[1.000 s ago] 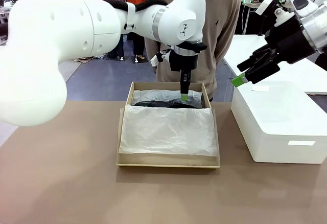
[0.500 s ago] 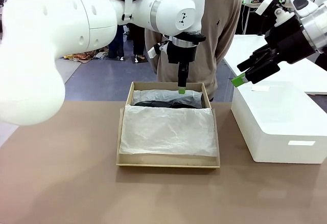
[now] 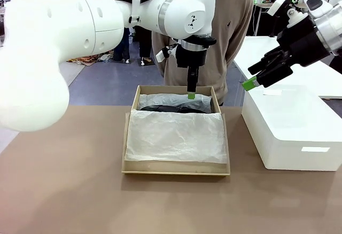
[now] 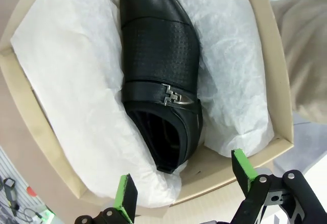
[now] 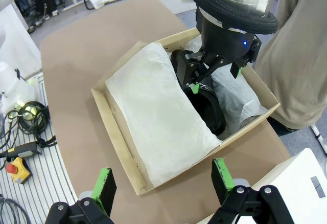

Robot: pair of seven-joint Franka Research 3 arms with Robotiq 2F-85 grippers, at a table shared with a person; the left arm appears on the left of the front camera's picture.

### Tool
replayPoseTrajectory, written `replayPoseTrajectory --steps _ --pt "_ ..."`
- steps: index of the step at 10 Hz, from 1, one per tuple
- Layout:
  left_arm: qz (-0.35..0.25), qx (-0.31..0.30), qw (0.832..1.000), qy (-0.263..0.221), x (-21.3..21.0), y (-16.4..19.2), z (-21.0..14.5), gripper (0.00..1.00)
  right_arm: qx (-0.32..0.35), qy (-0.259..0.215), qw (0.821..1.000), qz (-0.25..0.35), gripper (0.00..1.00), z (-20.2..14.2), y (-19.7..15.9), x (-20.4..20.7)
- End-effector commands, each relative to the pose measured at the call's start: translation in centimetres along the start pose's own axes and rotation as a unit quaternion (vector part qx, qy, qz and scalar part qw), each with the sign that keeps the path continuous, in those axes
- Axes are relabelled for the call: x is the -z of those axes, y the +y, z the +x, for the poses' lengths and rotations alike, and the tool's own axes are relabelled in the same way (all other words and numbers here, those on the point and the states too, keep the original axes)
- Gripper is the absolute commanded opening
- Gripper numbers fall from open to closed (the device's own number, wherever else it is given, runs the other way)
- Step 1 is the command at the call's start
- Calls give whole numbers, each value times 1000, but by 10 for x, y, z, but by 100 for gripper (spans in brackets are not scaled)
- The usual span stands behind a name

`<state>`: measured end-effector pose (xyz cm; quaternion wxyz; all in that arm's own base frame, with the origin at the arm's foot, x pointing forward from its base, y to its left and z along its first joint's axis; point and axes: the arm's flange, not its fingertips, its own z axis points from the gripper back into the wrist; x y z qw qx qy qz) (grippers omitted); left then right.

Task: Pack the shoes into the box.
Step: Close the Shoes Box.

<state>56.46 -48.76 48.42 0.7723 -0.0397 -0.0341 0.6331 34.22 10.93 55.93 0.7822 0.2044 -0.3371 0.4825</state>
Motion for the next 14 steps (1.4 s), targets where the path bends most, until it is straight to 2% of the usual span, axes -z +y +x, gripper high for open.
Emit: replayPoseTrajectory --steps 1,4,6,8,11,12,13,14 --pt "0 -2 1000 -1 -2 1 1 100 -9 -15 1000 9 100 0 -3 1" --pt "0 0 1000 0 0 0 0 100 -9 -15 1000 9 100 0 -3 1" --pt "9 121 993 -14 -28 16 25 100 -9 -15 1000 9 100 0 -3 1" --pt "40 234 971 -22 -56 31 60 100 -9 -15 1000 9 100 0 -3 1" --pt "70 430 900 -2 -96 61 124 100 -9 -15 1000 9 100 0 -3 1" --pt "67 496 865 22 -107 71 147 100 -9 -15 1000 9 100 0 -3 1" --pt "74 541 838 27 -113 77 169 100 -9 -15 1000 9 100 0 -3 1" --pt "72 595 800 23 -116 85 189 100 -9 -15 1000 9 100 0 -3 1"
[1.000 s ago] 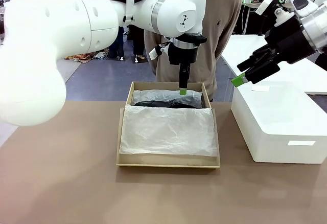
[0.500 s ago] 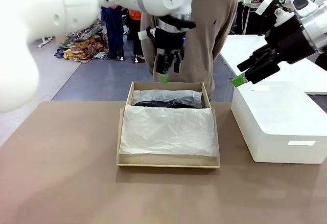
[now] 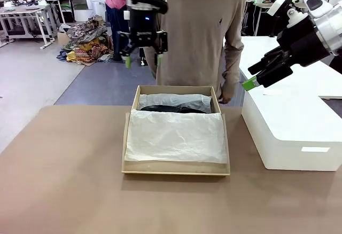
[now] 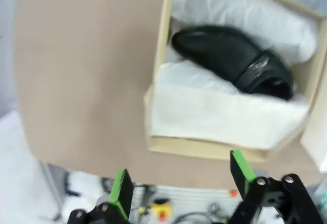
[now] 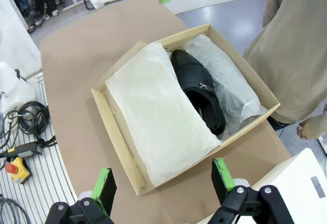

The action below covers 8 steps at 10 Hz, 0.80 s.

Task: Pack the shoes into the box.
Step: Close the Shoes Box.

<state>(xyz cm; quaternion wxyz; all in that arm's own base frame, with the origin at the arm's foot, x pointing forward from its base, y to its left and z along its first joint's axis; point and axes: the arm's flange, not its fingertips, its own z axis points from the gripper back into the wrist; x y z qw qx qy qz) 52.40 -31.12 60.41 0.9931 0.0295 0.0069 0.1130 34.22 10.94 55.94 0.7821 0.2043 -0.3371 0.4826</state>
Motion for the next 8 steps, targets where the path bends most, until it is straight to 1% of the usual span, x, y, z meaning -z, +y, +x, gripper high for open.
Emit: replayPoseTrajectory --steps 1,2,3,8 --pt "-3 115 993 -10 15 44 -9 100 -9 -15 1000 9 100 0 -3 1" --pt "-58 121 991 -10 14 52 -5 100 -9 -15 1000 9 100 0 -3 1" --pt "5 61 998 -1 0 22 1 100 -9 -15 1000 9 100 0 -3 1" --pt "5 61 998 -1 0 22 1 100 -9 -15 1000 9 100 0 -3 1"
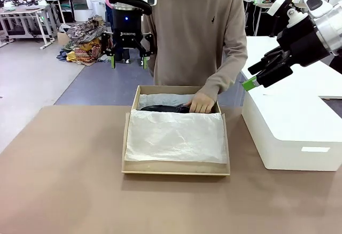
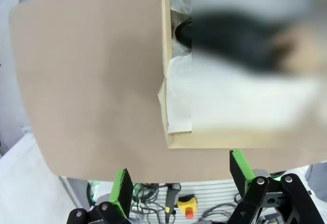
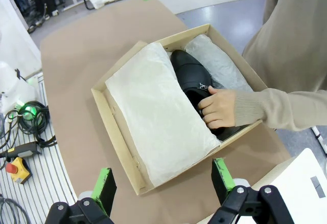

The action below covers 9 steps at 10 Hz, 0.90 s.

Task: Pack the shoes into the box.
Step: Close the Shoes Box.

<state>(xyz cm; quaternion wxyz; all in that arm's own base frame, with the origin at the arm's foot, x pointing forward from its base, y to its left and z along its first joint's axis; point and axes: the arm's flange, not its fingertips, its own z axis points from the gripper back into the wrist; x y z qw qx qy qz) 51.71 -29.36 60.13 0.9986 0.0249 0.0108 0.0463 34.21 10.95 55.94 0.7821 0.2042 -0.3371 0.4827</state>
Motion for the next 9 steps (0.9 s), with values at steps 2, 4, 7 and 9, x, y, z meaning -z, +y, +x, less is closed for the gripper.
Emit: replayPoseTrajectory --steps 2,4,7,9 --pt "36 111 993 -18 5 0 -7 100 -9 -15 1000 9 100 0 -3 1" --pt "88 218 970 -55 -1 24 -10 100 -9 -15 1000 9 100 0 -3 1" --pt "54 422 901 -88 -6 79 -12 100 -9 -15 1000 9 100 0 -3 1" --pt "16 534 841 -88 -5 113 -7 100 -9 -15 1000 9 100 0 -3 1"
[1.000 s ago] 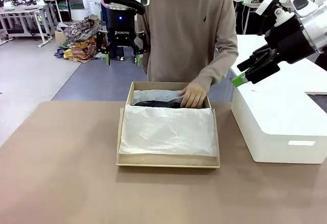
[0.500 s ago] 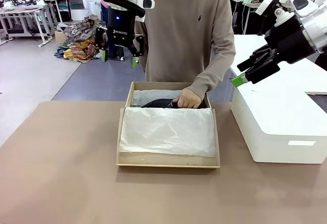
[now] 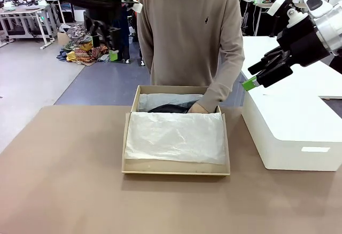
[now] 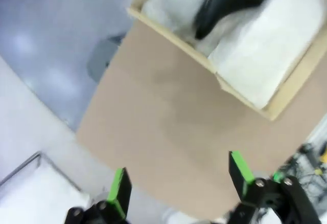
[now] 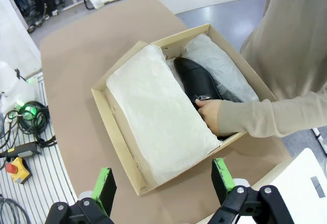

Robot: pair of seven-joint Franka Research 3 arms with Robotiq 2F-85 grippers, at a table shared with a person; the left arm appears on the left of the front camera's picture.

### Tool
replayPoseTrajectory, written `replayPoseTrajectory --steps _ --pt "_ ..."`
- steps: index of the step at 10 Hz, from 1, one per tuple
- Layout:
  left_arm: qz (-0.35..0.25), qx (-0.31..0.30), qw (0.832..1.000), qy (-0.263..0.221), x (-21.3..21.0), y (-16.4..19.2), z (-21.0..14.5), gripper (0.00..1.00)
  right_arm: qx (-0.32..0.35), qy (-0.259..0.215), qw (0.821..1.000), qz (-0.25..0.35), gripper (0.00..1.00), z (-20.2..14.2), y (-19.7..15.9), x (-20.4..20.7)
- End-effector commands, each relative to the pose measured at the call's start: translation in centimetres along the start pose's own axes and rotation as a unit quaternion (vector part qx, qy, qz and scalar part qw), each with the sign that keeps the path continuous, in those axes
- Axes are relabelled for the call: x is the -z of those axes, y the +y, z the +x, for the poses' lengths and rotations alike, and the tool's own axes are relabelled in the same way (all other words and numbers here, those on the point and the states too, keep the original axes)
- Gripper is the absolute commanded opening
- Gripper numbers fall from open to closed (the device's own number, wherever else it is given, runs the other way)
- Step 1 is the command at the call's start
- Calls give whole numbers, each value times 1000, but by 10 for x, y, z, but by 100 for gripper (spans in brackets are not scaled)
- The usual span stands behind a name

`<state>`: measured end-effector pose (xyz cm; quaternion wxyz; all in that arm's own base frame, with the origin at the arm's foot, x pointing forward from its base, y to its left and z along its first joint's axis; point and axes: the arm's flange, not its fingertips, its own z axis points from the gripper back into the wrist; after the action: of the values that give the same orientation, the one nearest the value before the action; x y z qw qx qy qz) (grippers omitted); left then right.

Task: Pack the shoes into the box.
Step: Close the Shoes Box.

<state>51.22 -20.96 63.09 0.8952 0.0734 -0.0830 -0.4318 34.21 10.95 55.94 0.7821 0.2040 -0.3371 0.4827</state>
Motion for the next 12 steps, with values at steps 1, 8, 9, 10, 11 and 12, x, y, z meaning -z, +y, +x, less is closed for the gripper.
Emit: replayPoseTrajectory --steps 1,8,9,10,11,12 --pt "-52 106 993 -7 21 16 -39 100 -9 -15 1000 10 100 0 -3 1" --pt "-70 283 956 -21 43 44 -56 100 -9 -15 1000 10 100 0 -3 1" --pt "-70 283 956 -21 43 44 -56 100 -9 -15 1000 10 100 0 -3 1" --pt "-70 283 956 -21 43 44 -56 100 -9 -15 1000 10 100 0 -3 1" --pt "-70 283 956 -21 43 44 -56 100 -9 -15 1000 10 100 0 -3 1" --pt "-70 283 956 -21 43 44 -56 100 -9 -15 1000 10 100 0 -3 1"
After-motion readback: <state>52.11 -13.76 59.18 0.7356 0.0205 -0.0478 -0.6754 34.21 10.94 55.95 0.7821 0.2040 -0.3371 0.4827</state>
